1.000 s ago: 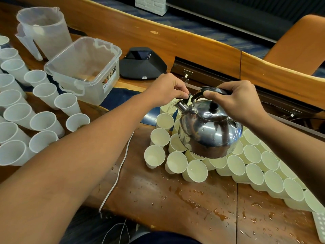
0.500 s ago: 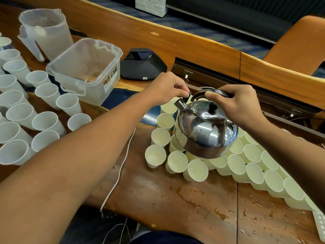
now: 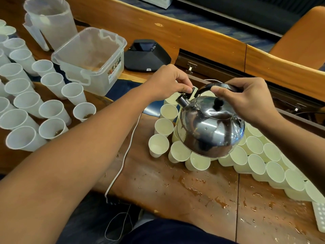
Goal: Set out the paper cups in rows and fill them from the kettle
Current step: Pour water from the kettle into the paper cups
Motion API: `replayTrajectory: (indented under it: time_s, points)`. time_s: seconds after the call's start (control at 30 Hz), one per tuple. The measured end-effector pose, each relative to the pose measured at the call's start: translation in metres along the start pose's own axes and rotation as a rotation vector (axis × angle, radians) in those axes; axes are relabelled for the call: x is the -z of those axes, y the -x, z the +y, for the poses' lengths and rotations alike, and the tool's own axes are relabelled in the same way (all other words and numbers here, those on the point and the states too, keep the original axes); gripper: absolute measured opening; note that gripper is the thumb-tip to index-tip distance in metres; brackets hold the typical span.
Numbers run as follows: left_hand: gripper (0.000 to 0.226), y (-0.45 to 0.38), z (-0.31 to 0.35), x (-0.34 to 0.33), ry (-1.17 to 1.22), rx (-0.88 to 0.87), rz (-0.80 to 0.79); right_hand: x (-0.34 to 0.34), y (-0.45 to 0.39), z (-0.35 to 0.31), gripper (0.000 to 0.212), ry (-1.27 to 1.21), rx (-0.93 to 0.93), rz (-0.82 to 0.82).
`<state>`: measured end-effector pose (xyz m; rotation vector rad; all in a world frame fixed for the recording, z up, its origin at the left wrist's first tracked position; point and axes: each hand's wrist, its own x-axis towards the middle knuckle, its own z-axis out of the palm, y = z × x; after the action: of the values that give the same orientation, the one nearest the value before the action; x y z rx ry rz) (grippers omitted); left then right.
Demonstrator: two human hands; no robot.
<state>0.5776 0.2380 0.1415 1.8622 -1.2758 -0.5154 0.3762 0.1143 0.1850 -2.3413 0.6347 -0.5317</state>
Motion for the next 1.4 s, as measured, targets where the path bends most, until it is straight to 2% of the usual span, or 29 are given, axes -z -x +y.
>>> replayTrajectory:
  time_s: [0.17, 0.33, 1.23, 1.4]
  points:
    - [0.009, 0.009, -0.002, -0.004, -0.008, 0.006, -0.001, -0.003, 0.008, -0.002, 0.023, 0.002, 0.008, -0.02]
    - [0.011, 0.015, -0.004, -0.01, 0.008, 0.018, -0.006, -0.005, 0.012, -0.002, 0.031, 0.035, 0.017, -0.05]
    - [0.013, 0.021, -0.004, -0.013, 0.001, 0.026, -0.031, -0.001, 0.01, -0.005, 0.02, 0.081, 0.027, -0.097]
    - [0.014, 0.021, -0.001, -0.013, 0.005, 0.023, -0.031, 0.0, 0.012, -0.004, 0.026, 0.091, 0.031, -0.098]
